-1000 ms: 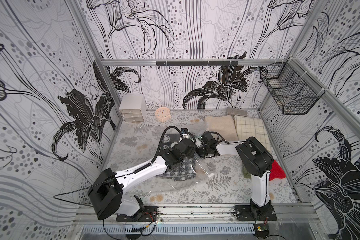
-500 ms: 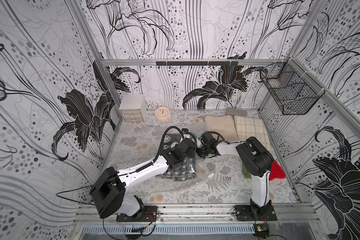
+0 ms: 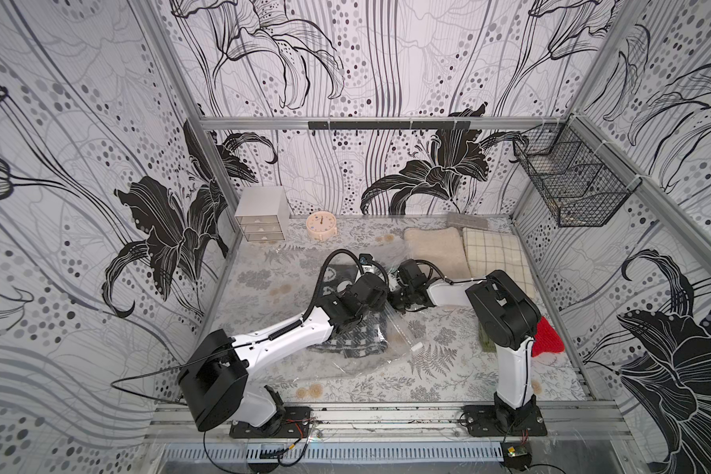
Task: Take the scarf out of the vacuum bag
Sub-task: Take out the scarf from the vacuum bag.
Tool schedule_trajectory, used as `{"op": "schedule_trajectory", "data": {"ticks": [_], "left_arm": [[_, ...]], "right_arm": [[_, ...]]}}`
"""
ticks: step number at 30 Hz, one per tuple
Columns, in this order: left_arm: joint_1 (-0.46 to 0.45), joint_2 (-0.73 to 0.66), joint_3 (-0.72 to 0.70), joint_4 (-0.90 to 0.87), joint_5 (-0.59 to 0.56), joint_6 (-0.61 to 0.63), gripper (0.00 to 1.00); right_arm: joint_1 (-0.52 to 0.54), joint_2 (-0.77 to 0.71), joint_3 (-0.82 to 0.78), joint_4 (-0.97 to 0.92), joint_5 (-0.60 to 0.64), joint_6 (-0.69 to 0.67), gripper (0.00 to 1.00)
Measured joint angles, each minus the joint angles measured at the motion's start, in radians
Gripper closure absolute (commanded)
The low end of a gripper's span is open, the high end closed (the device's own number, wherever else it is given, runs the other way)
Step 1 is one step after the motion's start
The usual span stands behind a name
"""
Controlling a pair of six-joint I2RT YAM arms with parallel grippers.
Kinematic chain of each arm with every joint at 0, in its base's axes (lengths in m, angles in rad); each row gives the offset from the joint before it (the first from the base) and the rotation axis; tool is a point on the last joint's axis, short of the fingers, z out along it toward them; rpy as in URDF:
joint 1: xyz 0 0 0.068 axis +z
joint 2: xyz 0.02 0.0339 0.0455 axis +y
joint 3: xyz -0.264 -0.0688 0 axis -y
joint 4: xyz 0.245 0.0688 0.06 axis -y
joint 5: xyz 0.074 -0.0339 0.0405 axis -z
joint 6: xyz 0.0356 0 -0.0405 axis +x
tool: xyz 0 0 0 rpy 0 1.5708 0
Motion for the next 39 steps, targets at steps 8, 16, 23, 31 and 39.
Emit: {"op": "schedule_trajectory", "data": {"ticks": [8,16,23,31,39], "left_arm": [[0.0,0.0,0.0,0.002,0.0,0.0,1.0],[0.0,0.0,0.0,0.008,0.0,0.0,1.0],[0.0,0.0,0.0,0.009,0.0,-0.004,1.0],[0.0,0.0,0.0,0.012,0.007,-0.009,1.0],[0.0,0.0,0.0,0.013,0.01,-0.019,1.0]], "right_arm": [[-0.006,-0.01,-0.018,0.011,0.0,0.0,1.0],[-0.029,-0.038,-0.05,0.006,0.002,0.0,1.0],[-0.031,-0.04,-0.051,-0.005,0.017,-0.001,1.0],[-0.031,-0.04,-0.051,-0.003,0.046,0.025,1.0],[-0.009,-0.029,-0.027,0.007,0.097,0.088,1.0]]}}
